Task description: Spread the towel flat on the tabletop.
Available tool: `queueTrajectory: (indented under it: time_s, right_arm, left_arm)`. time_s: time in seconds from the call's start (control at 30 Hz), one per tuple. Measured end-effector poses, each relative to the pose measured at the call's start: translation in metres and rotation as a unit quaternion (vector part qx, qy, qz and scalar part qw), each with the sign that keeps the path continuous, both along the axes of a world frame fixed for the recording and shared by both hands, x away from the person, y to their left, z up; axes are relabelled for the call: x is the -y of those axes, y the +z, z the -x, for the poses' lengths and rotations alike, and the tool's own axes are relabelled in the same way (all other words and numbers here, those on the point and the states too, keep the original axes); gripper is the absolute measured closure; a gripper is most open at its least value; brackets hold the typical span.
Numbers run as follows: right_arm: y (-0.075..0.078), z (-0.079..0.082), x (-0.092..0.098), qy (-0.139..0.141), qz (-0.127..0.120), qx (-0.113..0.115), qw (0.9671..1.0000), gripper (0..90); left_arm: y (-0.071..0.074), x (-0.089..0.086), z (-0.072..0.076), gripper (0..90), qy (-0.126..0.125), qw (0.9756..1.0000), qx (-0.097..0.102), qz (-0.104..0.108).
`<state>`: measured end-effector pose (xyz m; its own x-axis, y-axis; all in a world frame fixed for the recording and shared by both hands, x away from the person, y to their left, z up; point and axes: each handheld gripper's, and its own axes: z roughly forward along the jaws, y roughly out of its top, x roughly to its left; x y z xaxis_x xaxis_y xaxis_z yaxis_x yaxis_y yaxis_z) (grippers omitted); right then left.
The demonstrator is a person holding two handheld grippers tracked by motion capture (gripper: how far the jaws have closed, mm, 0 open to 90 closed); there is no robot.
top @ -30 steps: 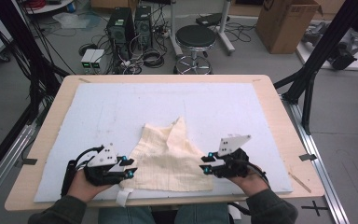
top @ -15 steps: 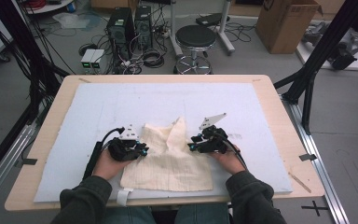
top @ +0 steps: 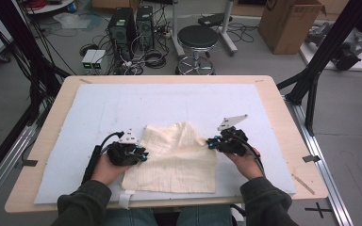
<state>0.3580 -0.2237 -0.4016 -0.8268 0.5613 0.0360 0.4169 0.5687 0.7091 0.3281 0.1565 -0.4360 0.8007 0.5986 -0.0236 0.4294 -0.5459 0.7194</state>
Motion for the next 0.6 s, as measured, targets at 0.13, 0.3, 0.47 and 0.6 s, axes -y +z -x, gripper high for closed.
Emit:
queueTrajectory:
  time_s: [0.13, 0.3, 0.47, 0.6]
  right_arm:
    - [0.000, 0.014, 0.006, 0.016, 0.006, -0.009, 0.9998, 81.5]
    - [-0.004, 0.018, 0.003, 0.055, -0.012, -0.027, 0.9980, 71.2]
    - [0.006, -0.004, 0.007, 0.018, -0.058, -0.018, 0.9980, 67.2]
    - [0.006, -0.022, 0.003, 0.000, -0.075, -0.017, 0.9970, 66.3]
  left_arm:
    - [0.001, 0.001, 0.005, 72.7, -0.012, 0.9999, -0.006, -0.006]
    - [0.006, -0.002, 0.008, 72.4, -0.021, 0.9998, 0.001, 0.003]
    - [0.020, -0.005, -0.006, 68.9, 0.014, 0.9985, 0.030, 0.044]
    - [0.026, 0.001, -0.024, 66.5, 0.034, 0.9969, 0.036, 0.061]
